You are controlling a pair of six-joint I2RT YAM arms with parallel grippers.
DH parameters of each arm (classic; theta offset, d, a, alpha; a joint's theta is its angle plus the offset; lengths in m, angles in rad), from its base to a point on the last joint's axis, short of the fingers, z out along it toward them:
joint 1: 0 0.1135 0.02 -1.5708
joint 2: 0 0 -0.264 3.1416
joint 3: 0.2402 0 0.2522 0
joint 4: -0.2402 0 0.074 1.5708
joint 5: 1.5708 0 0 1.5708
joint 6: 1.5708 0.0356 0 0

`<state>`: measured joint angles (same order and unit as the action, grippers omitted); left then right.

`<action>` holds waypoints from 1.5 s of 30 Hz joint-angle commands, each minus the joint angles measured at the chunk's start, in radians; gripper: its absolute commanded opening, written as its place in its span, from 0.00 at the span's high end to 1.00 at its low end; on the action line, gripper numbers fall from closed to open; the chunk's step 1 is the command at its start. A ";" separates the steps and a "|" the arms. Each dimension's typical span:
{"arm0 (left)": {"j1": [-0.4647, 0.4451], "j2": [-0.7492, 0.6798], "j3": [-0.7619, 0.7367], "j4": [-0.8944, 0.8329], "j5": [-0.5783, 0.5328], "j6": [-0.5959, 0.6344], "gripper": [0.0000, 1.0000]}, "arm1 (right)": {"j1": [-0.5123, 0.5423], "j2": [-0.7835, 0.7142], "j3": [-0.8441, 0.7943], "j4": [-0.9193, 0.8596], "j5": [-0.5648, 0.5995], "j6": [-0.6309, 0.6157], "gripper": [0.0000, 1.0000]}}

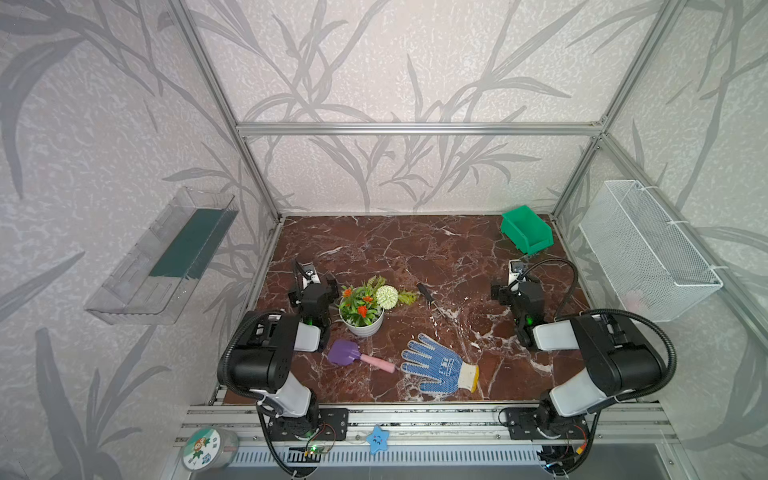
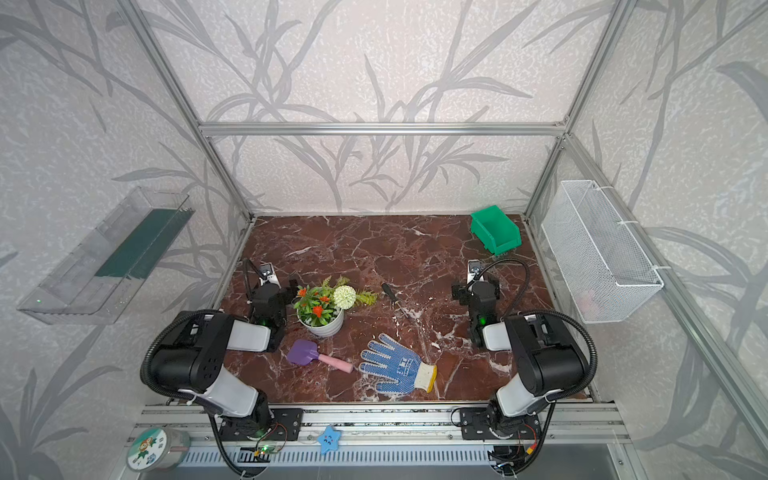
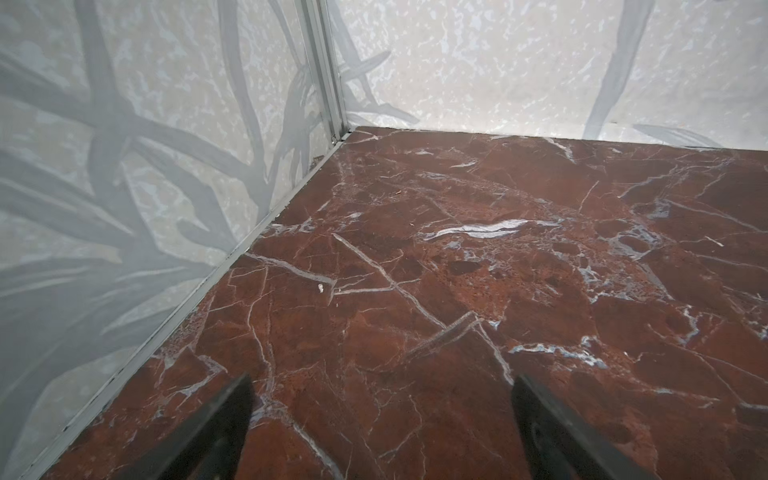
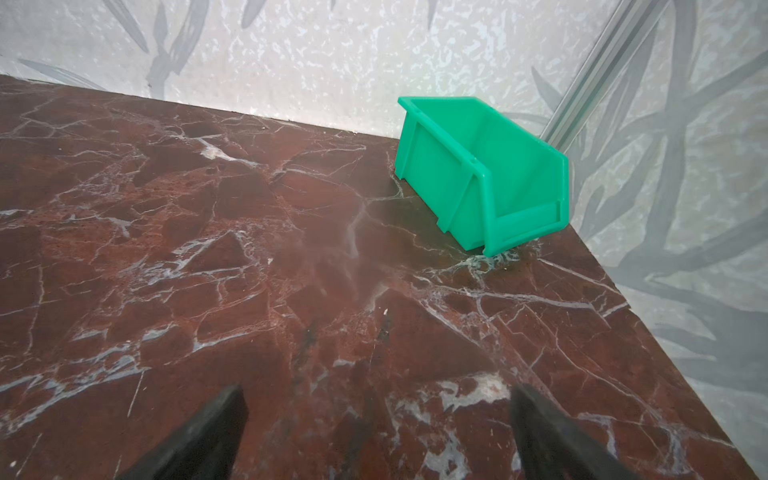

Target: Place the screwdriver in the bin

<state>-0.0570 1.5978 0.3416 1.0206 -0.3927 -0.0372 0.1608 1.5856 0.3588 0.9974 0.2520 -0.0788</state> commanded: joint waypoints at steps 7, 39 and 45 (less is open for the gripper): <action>0.004 -0.013 0.017 0.001 -0.011 -0.005 0.01 | 0.002 0.010 -0.004 0.034 -0.003 -0.006 0.01; -0.029 -0.042 -0.032 0.076 -0.058 0.025 0.03 | 0.061 -0.126 -0.022 -0.037 0.015 -0.081 0.01; -0.033 -0.033 -0.046 0.122 -0.060 0.038 0.03 | 0.174 -0.353 0.156 -0.513 0.068 -0.090 0.01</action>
<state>-0.0856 1.5768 0.3046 1.0878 -0.4347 -0.0200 0.3195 1.3075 0.4316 0.7105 0.2863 -0.1707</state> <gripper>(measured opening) 0.971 0.991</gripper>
